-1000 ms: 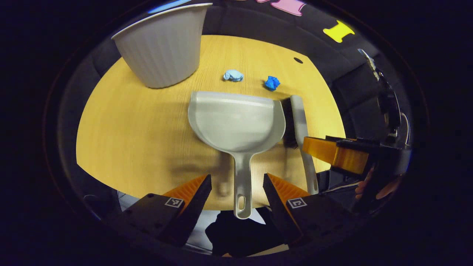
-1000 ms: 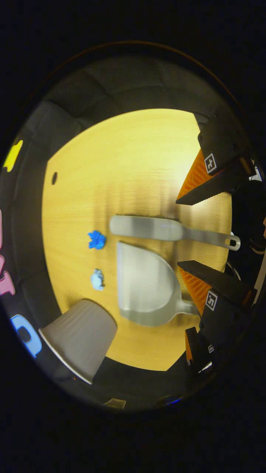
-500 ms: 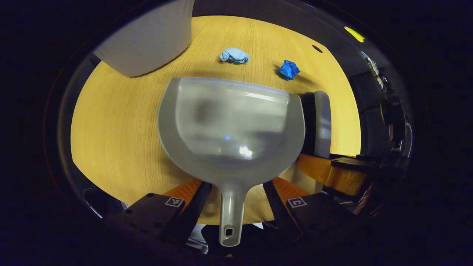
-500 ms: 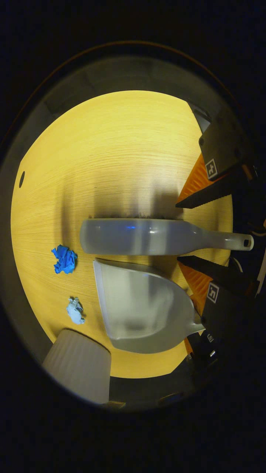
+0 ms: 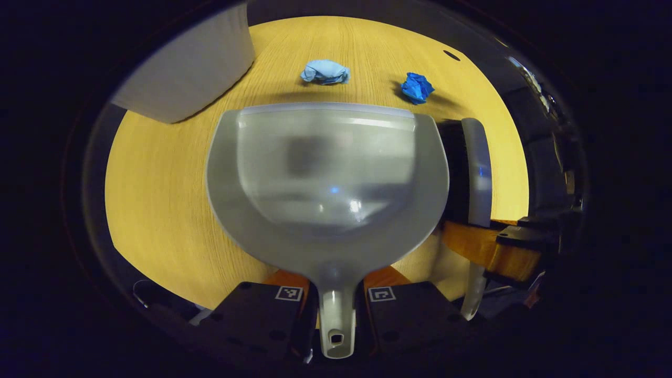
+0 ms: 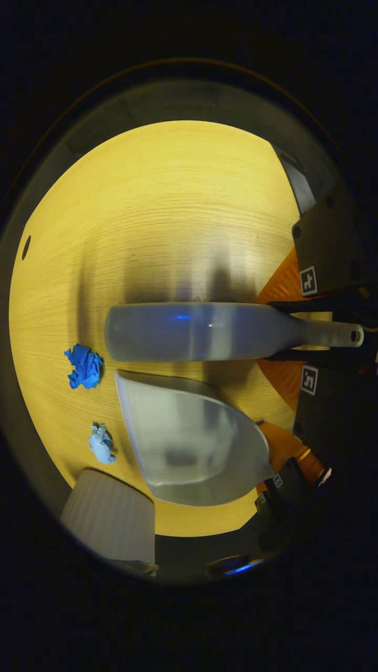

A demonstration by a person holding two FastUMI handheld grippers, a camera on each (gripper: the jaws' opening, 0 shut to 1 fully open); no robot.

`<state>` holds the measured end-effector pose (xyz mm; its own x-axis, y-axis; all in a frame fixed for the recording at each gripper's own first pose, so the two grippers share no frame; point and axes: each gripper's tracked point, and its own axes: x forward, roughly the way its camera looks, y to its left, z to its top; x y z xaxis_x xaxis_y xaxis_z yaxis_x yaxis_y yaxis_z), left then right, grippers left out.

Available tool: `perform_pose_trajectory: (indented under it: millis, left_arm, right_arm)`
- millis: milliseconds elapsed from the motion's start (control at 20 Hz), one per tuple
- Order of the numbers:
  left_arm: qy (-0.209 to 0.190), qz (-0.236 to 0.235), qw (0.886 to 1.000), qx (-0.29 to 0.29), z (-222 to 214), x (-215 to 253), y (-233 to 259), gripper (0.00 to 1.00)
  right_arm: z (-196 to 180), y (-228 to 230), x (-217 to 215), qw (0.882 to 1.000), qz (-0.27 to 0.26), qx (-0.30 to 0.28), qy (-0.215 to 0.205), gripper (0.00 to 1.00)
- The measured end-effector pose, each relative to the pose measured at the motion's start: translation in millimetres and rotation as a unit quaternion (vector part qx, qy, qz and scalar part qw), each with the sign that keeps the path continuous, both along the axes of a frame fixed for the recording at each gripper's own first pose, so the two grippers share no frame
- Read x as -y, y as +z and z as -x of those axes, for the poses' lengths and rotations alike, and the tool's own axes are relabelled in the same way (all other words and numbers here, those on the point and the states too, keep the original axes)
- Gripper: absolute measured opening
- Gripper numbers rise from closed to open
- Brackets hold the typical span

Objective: Pick up the small broom and dustpan from the desktop, sweep the trash into the dustpan with the broom, and then empty the trash into the garbage bin.

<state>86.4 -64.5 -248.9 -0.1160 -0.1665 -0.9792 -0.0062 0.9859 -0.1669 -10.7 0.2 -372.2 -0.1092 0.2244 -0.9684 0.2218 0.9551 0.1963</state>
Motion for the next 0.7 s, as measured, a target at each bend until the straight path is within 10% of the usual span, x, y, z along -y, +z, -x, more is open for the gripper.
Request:
perform_pose_trajectory:
  millis: [400, 700]
  left_arm:
    - [-0.071, 0.0, 0.997, -0.002, 26, -34, 5, 0.27]
    - [-0.13, -0.008, 0.992, 0.001, 34, -55, 5, 0.26]
  right_arm:
    - [-69, 35, 60, 0.989, 0.032, 0.1, 0.102, 0.27]
    - [-209, 19, 112, 0.931, 0.129, 0.168, 0.297, 0.26]
